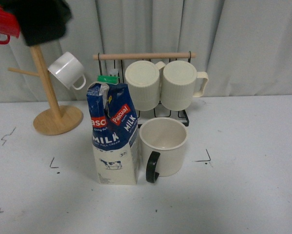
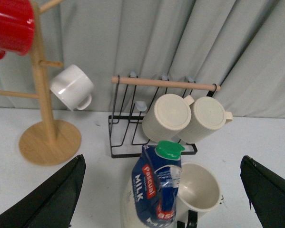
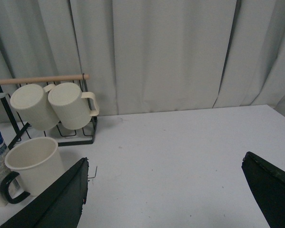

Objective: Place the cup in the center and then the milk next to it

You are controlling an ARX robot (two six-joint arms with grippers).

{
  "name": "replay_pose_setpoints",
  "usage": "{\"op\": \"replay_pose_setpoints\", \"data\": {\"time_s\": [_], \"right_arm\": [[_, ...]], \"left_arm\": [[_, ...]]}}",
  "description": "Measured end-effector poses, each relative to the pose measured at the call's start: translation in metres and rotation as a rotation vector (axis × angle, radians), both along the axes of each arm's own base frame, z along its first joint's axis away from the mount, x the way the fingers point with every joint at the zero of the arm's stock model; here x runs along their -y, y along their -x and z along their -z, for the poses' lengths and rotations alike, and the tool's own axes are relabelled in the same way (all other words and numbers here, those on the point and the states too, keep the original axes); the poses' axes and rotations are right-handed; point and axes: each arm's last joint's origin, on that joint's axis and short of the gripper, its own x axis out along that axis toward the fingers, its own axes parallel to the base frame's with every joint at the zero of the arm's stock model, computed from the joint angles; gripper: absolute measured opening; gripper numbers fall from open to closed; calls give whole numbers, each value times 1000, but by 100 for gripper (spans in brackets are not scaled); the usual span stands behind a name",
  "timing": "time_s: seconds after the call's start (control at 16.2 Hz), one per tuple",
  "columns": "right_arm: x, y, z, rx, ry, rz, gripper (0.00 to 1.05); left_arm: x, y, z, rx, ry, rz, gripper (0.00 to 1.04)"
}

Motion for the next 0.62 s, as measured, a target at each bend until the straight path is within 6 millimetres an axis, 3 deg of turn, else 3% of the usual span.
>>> {"op": "replay_pose_setpoints", "data": {"time_s": [0.12, 0.25, 0.49, 0.62], "right_arm": [[0, 0, 0, 1, 0, 0, 98], [0, 0, 0, 1, 0, 0, 98], [0, 0, 0, 0, 0, 0, 98], [0, 0, 0, 0, 0, 0, 98]], "left_arm": [[-31, 32, -6, 146, -76, -102, 82], [-58, 57, 9, 205, -156, -160, 57], [-72, 72, 39, 191, -195, -133, 9], [-77, 78, 45, 204, -194, -135, 2]]}}
